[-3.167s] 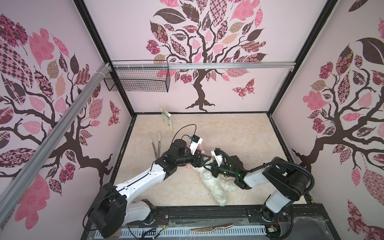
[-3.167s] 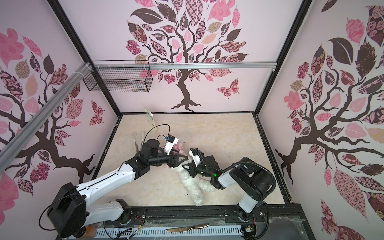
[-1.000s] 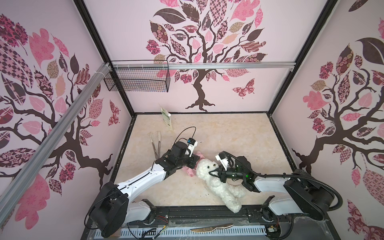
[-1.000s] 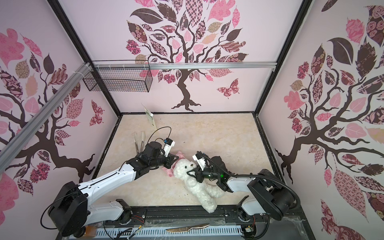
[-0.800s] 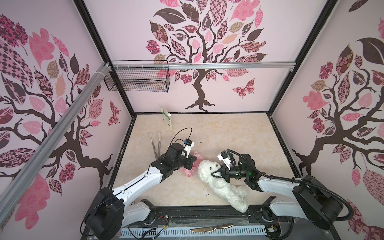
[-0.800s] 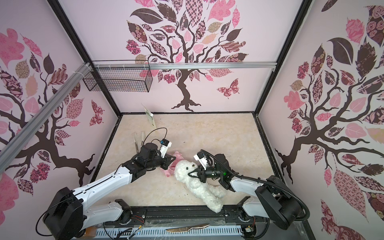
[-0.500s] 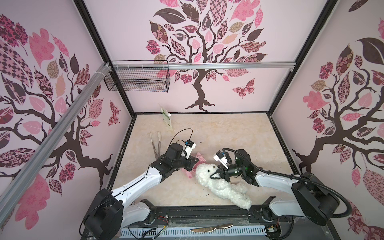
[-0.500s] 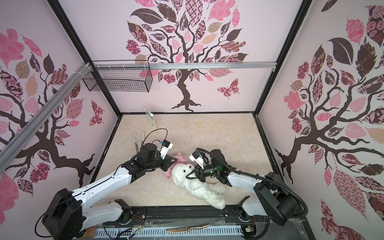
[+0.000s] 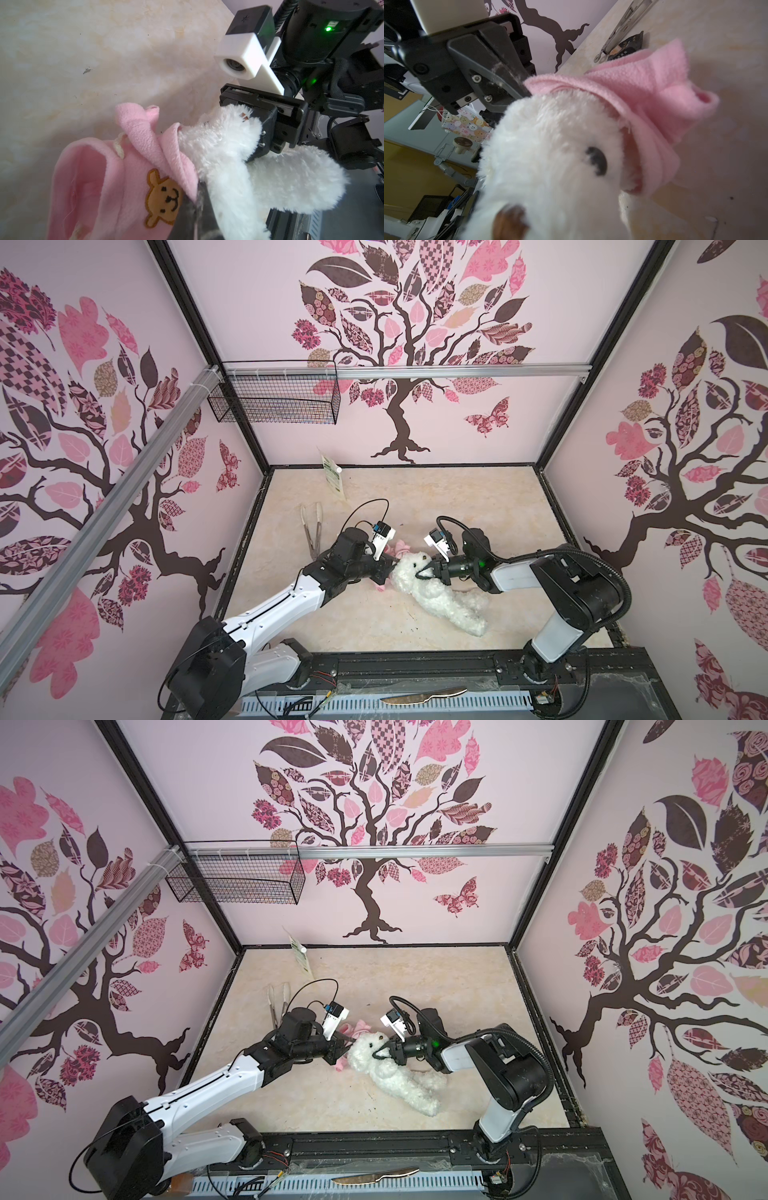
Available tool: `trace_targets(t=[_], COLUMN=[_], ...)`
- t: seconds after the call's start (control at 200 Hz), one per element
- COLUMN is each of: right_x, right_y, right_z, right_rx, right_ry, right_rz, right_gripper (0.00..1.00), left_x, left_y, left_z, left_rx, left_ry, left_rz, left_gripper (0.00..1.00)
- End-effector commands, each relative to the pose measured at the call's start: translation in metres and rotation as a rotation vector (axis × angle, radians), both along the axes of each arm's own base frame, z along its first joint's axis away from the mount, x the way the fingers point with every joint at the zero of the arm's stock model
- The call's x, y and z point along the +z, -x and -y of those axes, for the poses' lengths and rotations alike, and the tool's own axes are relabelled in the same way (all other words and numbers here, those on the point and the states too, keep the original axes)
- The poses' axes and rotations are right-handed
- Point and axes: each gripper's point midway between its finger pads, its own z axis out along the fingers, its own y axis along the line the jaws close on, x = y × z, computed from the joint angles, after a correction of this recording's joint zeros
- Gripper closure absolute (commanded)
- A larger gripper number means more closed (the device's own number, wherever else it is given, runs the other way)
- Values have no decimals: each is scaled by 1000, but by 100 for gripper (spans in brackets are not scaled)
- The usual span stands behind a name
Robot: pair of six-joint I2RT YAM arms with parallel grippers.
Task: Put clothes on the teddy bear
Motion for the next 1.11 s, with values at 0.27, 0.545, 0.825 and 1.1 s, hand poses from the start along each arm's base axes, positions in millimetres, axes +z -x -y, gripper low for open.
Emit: trace_targets(t=[0.27, 0.545, 0.825, 1.1], right_x=[-12, -19, -11, -23], right_y=[-43, -34, -19, -15], right_z=[3, -9, -18, -13], right_rx=[-386, -408, -343, -342], right_ry=[135, 132, 26, 73], right_rz=[119, 99, 114, 117], right_gripper=[94, 94, 94, 95], left_x=[0, 15, 11, 22], left_y=[22, 19, 19, 5], left_z=[25, 41, 52, 29], left_rx=[-144, -153, -187, -47], left_ry=[45, 128, 129, 81], left_rz=[-51, -53, -87, 8], left_gripper=[100, 97, 71, 38])
